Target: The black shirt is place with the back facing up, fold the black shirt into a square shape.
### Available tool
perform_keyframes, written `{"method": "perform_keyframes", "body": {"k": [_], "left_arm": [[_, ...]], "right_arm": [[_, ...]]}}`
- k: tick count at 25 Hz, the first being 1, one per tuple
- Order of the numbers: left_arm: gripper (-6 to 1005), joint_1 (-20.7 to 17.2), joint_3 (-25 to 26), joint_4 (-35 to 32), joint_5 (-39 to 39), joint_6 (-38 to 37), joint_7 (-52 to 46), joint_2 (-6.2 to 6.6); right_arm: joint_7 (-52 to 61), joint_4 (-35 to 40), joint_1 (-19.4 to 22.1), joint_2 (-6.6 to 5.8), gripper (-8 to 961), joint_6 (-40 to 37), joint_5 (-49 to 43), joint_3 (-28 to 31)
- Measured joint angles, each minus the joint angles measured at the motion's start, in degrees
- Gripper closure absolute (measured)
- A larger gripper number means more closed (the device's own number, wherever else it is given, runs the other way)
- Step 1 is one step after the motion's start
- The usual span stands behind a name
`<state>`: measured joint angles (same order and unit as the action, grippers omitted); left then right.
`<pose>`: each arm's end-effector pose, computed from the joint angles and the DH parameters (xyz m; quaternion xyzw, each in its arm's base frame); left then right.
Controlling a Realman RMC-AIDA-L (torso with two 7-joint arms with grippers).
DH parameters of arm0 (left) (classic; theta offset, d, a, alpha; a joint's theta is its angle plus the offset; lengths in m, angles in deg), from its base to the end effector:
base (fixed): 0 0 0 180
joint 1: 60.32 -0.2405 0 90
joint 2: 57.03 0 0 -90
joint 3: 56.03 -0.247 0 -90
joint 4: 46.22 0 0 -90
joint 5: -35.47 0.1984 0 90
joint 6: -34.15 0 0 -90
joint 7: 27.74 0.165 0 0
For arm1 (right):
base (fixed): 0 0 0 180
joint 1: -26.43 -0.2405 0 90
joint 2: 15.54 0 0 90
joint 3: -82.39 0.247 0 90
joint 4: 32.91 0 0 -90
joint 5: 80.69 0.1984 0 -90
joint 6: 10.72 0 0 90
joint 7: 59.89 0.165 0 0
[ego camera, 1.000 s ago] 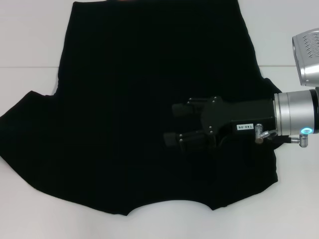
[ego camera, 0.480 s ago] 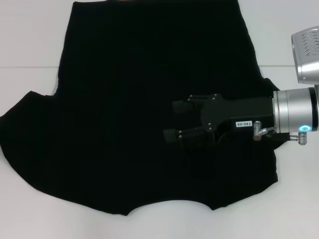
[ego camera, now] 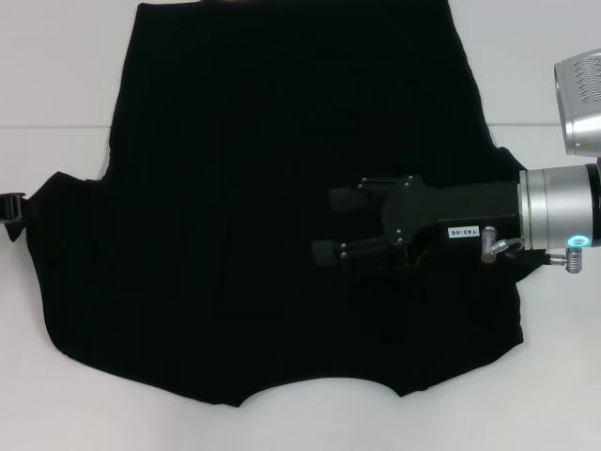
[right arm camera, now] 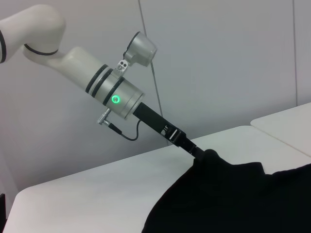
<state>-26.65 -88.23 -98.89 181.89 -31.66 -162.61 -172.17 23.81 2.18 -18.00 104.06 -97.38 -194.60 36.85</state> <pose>-0.3285 0.3902 0.0883 -0.7364 -0.5588 -0.0733 0.3743 0.1547 0.3643 -0.0384 -0.9609 0.1401 0.2313 0.0589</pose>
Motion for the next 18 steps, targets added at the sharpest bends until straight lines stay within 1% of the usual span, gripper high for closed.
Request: {"method": "perform_keyframes", "body": {"k": [7, 13, 16, 18], "left_arm": [[999, 0.22, -0.2, 0.03, -0.33, 0.31, 0.03, -0.02], [999, 1.42, -0.94, 0.04, -1.31, 0.11, 0.39, -0.58], [999, 3.0, -1.61, 0.13, -1.39, -0.02, 0.8, -1.3], [999, 4.0, -2.53, -0.1, -1.45, -0.13, 0.91, -2.03]], "right_arm": [[0.19, 0.0, 0.31, 0.0, 38, 0.0, 0.0, 0.1], [0.29, 0.13, 0.49, -0.15, 38, 0.0, 0.0, 0.17], [0.31, 0.18, 0.62, -0.19, 39, -0.06, 0.0, 0.2], [0.31, 0.21, 0.73, -0.23, 39, -0.14, 0.0, 0.24]]}}
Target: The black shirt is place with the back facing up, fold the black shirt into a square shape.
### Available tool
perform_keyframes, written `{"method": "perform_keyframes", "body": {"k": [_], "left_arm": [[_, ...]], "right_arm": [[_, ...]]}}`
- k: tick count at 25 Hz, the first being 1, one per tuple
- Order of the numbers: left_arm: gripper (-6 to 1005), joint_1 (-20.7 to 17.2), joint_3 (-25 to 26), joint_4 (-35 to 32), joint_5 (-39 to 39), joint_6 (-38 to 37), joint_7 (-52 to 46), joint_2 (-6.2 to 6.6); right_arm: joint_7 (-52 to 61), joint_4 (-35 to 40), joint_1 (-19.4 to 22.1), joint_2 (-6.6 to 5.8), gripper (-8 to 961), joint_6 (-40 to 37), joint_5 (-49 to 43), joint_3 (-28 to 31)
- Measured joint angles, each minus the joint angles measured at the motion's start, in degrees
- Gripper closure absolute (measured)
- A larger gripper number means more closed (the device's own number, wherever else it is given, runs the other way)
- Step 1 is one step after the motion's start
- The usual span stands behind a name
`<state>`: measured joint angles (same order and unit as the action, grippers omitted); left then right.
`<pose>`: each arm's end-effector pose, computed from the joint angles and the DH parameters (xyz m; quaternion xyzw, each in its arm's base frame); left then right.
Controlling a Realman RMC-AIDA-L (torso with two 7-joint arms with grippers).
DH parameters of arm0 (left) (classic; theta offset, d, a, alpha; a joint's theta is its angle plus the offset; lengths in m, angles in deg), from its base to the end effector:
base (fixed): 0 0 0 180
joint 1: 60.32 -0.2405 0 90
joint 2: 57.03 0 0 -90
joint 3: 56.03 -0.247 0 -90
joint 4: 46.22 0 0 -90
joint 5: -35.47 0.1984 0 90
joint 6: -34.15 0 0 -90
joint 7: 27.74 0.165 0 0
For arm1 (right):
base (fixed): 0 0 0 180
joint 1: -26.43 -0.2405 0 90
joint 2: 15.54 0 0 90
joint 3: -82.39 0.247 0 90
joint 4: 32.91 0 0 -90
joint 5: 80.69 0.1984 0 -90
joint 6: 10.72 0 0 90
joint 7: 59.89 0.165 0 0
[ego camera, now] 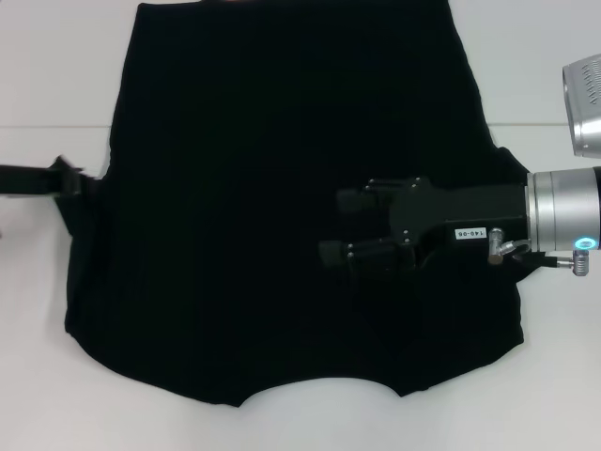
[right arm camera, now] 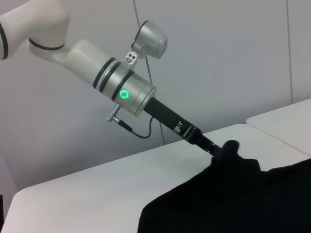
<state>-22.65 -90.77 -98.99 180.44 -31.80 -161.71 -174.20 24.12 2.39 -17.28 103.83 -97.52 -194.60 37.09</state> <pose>-0.2880 0.4107 0.0657 -0.7741 -0.5222 -0.0868 0.3473 0.1597 0.3636 -0.0358 -0.9596 0.1474 0.2314 0.0626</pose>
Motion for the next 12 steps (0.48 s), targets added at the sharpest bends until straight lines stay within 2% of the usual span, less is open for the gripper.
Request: {"method": "perform_keyframes", "body": {"k": [4, 9, 12], "left_arm": [[999, 1.17, -2.8, -2.08, -2.07, -1.71, 1.76, -2.63], [998, 0.74, -7.64, -3.94, -4.59, -2.56, 5.69, -5.9], [998, 0.66, -8.66, -2.8, -5.58, -2.54, 7.4, -6.87]], "right_arm": [[-0.03, -0.22, 0.12, -0.12, 39, -0.04, 0.0, 0.06], [-0.04, -0.34, 0.81, -0.16, 39, -0.18, 0.0, 0.6], [-0.04, -0.4, 1.09, -0.21, 38, -0.28, 0.0, 1.23]]}}
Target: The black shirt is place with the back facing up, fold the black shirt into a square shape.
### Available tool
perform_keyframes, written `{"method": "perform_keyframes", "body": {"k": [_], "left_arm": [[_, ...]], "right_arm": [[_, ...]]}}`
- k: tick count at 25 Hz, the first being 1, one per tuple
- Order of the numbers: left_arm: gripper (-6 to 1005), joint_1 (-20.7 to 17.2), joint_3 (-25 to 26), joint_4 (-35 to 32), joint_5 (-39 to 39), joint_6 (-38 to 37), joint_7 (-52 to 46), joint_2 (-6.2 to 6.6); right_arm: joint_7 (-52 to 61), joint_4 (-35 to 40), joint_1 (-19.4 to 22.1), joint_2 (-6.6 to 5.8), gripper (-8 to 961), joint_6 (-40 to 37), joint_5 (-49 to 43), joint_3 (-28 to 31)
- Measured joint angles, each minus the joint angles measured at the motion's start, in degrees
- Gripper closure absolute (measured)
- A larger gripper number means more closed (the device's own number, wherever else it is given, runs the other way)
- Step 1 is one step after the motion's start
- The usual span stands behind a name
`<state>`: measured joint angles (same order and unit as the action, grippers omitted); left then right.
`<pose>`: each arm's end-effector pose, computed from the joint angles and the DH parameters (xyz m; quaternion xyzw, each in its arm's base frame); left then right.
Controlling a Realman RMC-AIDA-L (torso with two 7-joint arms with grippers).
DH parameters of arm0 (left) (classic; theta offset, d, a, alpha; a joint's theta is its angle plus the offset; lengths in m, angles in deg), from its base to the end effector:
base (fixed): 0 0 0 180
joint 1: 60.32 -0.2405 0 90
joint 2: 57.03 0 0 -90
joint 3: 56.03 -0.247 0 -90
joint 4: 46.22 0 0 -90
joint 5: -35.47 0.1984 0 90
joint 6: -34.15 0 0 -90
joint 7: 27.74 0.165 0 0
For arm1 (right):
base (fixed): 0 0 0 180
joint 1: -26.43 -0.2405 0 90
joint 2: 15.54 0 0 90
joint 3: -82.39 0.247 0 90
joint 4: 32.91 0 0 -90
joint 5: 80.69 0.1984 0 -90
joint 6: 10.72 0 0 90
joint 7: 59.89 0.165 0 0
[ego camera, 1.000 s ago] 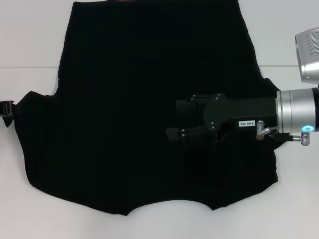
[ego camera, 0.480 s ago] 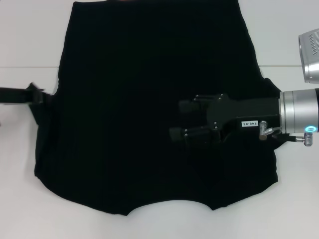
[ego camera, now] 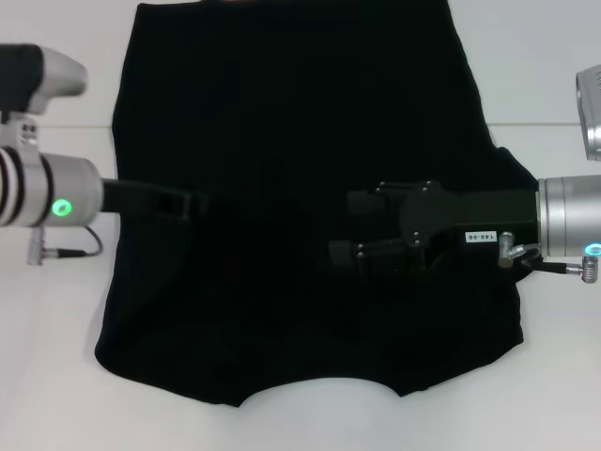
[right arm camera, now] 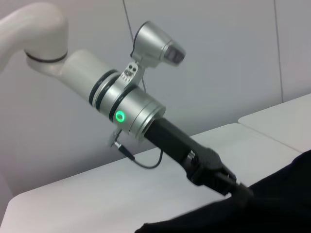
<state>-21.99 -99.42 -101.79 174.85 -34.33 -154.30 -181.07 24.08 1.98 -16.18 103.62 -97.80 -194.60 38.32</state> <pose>-0.2272 0.4015 -0.0015 -0.8574 -0.4330 -0.0928 0.2624 0.1679 0.3616 -0.0328 -0.9553 0.1619 0.2375 0.0686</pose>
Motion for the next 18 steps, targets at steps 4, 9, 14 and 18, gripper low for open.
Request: {"method": "perform_keyframes", "body": {"k": [4, 9, 14, 18], "left_arm": [[973, -0.1, -0.95, 4.02, -4.73, 0.27, 3.09, 0.06], [942, 0.48, -1.01, 7.33, -6.89, 0.43, 4.4, 0.63], [911, 0.69, -1.33, 8.19, -7.49, 0.4, 6.47, 0.25], [886, 0.65, -2.16, 7.77, -8.09, -0.63, 7.3, 0.19]], "right_arm": [[0.0, 0.19, 0.28, -0.08, 38, -0.02, 0.0, 0.41], [0.81, 0.5, 0.28, -0.56, 39, 0.34, 0.0, 2.1], [8.49, 0.66, 0.26, -2.77, 38, 5.36, -0.03, 3.71], [17.44, 0.68, 0.26, -5.13, 38, 10.06, -0.79, 3.43]]}}
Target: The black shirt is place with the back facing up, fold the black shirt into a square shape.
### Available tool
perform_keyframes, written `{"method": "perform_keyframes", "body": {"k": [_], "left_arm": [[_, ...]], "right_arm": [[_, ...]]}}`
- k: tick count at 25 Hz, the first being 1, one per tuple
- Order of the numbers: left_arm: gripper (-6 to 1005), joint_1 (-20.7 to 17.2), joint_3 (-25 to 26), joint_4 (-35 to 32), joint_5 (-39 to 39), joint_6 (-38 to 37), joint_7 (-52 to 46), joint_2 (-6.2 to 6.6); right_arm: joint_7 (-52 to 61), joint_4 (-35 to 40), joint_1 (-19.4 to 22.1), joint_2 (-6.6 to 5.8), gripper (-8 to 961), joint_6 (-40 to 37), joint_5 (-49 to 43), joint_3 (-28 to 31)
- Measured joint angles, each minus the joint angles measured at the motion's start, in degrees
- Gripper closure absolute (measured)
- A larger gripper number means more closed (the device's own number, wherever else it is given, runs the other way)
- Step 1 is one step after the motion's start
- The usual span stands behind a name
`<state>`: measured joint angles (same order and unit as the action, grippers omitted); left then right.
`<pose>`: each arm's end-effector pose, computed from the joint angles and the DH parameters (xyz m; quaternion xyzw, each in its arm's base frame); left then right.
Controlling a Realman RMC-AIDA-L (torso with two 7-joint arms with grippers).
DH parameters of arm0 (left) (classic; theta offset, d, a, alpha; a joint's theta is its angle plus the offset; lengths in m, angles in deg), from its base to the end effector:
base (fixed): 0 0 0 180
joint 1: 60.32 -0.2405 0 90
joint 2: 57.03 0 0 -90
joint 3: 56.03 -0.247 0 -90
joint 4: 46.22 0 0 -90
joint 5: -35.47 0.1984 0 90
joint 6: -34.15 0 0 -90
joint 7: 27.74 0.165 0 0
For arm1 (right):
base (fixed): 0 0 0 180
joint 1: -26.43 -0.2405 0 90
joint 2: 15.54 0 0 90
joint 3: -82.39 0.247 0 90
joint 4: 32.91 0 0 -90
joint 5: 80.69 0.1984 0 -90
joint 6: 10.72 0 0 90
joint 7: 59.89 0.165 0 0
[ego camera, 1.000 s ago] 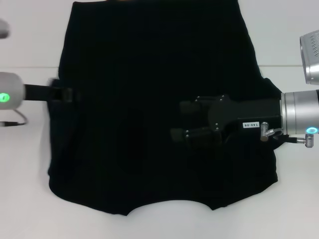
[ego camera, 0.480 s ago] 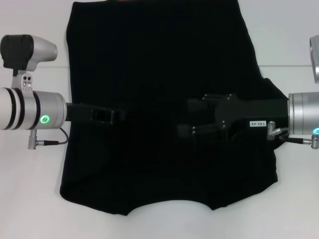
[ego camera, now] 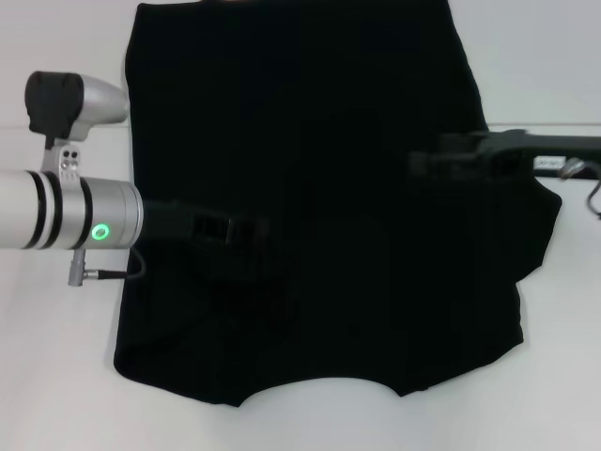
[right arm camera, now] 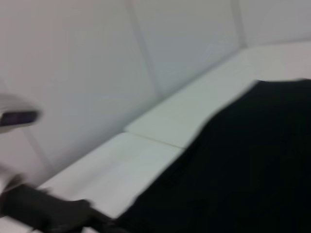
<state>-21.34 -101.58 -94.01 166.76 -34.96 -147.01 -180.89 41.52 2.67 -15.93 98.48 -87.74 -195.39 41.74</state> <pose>-0.2150 0.3905 -0.0330 -0.8804 -0.4129 -0.1239 0.1975 0.2017 0.4065 0.0162 -0.9033 0.3199 0.2276 0.1730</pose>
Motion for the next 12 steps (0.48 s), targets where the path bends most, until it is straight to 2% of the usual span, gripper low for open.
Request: {"method": "perform_keyframes", "body": {"k": [1, 4, 9, 12], "left_arm": [[880, -0.08, 0.02, -0.4, -0.6, -0.58, 0.11, 0.09], [753, -1.0, 0.34, -0.87, -6.19, -3.26, 3.44, 0.69], [526, -2.44, 0.29, 2.73, -18.56, -9.3, 21.0, 1.07], [357, -2.61, -0.21, 6.29, -20.62, -10.13, 32.87, 0.67]], "right_arm": [[3.78, 0.0, -0.01, -0.89, 38, 1.21, -0.87, -0.21], [13.54, 0.0, -0.16, -3.04, 38, 3.61, -4.47, -0.31], [27.81, -0.41, 0.29, -6.38, 38, 5.25, -11.96, 0.05], [33.23, -0.84, 1.02, -7.47, 39, 5.3, -15.63, 0.26]]}}
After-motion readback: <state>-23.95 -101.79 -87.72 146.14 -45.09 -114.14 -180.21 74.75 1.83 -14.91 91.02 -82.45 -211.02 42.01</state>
